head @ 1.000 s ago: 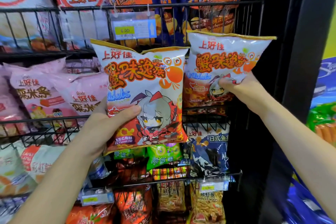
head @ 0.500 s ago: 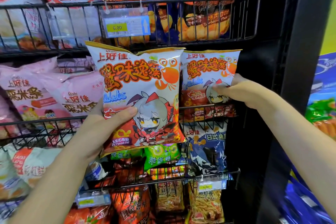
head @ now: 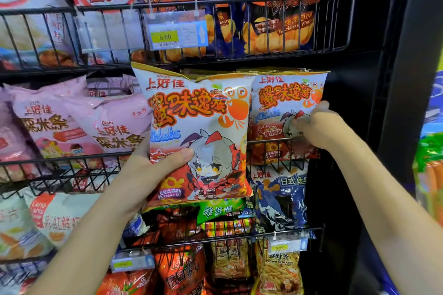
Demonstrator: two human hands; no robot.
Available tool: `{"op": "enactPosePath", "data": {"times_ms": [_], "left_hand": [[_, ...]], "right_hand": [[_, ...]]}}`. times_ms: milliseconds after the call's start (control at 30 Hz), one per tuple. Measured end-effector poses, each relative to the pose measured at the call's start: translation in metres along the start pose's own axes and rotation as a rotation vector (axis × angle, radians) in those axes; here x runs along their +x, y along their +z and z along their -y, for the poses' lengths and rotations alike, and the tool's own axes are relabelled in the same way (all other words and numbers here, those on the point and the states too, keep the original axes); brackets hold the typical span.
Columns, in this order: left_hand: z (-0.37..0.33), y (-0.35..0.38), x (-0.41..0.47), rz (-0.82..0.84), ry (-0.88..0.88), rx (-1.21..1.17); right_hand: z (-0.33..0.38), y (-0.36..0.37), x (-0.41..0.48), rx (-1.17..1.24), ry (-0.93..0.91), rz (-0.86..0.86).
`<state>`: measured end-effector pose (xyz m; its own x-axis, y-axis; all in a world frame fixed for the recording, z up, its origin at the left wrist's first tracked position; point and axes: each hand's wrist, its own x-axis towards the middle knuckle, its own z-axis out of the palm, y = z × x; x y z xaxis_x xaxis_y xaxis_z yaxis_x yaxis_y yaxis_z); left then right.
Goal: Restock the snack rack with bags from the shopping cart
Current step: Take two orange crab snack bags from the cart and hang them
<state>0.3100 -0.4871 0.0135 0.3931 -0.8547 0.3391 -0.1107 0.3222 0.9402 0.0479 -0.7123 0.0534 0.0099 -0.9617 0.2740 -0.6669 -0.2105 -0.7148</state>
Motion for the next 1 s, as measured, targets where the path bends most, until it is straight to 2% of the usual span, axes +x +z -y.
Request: {"op": "enactPosePath", "data": {"times_ms": [167, 400, 467, 533, 567, 667, 733, 867, 1000], "left_hand": [[0.002, 0.005, 0.004, 0.003, -0.004, -0.008], [-0.001, 0.018, 0.012, 0.05, 0.047, 0.011], [-0.005, 0.022, 0.015, 0.067, 0.061, 0.024], [-0.009, 0.024, 0.019, 0.071, 0.092, 0.049], [-0.012, 0.025, 0.022, 0.068, 0.112, 0.065], [-0.021, 0.027, 0.03, 0.079, 0.179, 0.098], [-0.028, 0.031, 0.035, 0.101, 0.227, 0.109], [-0.042, 0.031, 0.052, 0.038, 0.27, 0.217], [-0.038, 0.032, 0.06, -0.132, 0.374, 0.375]], "right_hand": [[-0.01, 0.009, -0.015, 0.13, -0.148, -0.209], [-0.017, 0.01, -0.033, -0.033, -0.377, -0.435], [-0.011, 0.006, -0.04, -0.029, -0.494, -0.463], [-0.002, 0.001, -0.048, 0.046, -0.619, -0.414], [0.003, -0.002, -0.054, 0.138, -0.652, -0.334], [0.026, -0.01, -0.075, 0.5, -0.658, 0.137], [0.038, -0.009, -0.079, 0.529, -0.687, 0.3], [0.057, 0.0, -0.072, 0.587, -0.72, 0.266], [0.063, 0.01, -0.064, 0.69, -0.723, 0.195]]}}
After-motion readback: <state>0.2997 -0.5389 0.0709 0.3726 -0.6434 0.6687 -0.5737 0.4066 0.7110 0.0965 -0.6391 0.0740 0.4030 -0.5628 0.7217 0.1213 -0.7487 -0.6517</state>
